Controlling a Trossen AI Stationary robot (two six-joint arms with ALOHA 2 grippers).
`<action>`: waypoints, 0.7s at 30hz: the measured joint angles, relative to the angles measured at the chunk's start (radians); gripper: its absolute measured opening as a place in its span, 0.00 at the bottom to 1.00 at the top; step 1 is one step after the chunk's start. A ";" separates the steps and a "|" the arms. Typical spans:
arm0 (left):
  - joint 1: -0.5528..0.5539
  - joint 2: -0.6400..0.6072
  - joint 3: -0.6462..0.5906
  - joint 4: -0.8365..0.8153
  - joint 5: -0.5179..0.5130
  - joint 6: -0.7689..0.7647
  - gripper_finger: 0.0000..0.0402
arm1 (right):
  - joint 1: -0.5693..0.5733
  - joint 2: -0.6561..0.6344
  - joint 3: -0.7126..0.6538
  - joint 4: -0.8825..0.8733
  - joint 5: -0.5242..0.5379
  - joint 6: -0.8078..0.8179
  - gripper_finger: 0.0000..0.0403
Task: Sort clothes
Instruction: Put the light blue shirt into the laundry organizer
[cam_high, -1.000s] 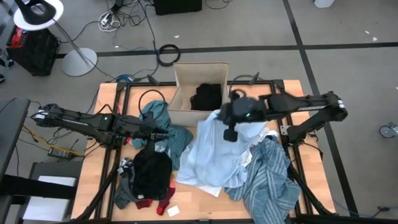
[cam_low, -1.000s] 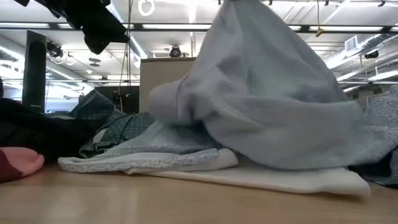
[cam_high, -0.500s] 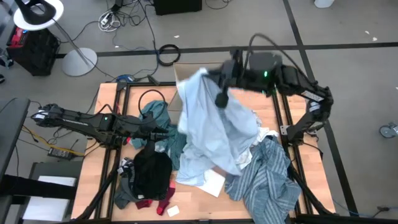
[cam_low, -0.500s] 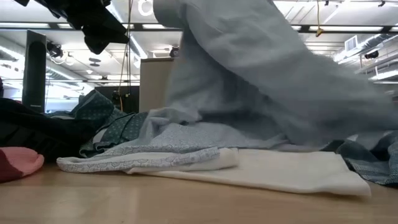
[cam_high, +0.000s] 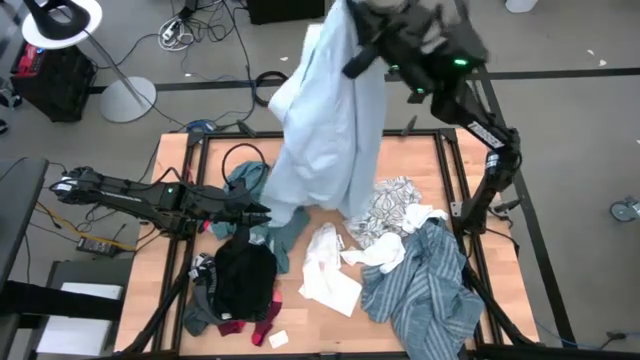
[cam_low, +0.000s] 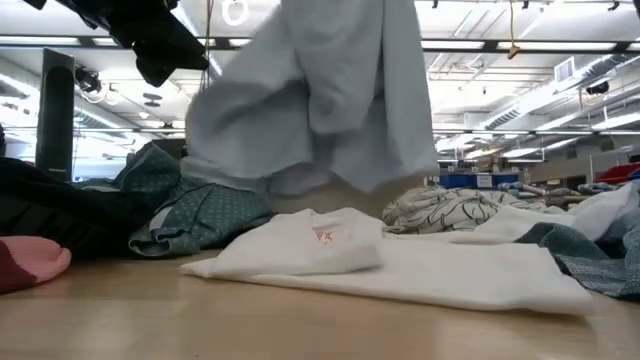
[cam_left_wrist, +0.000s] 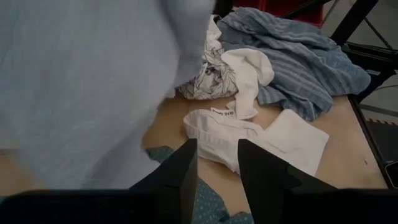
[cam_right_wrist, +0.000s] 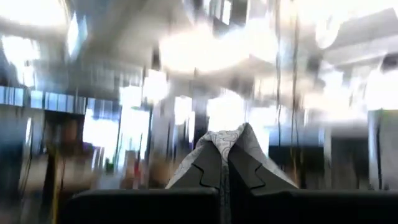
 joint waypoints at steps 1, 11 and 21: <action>0.000 0.000 0.000 -0.002 0.000 0.001 0.30 | -0.011 0.007 -0.003 -0.086 -0.001 0.031 0.00; 0.000 0.000 0.000 -0.010 0.000 0.000 0.30 | -0.065 0.120 -0.005 -0.946 0.003 0.228 0.00; 0.000 0.002 0.000 -0.003 -0.001 -0.006 0.30 | -0.050 0.347 -0.005 -1.089 -0.240 0.297 0.00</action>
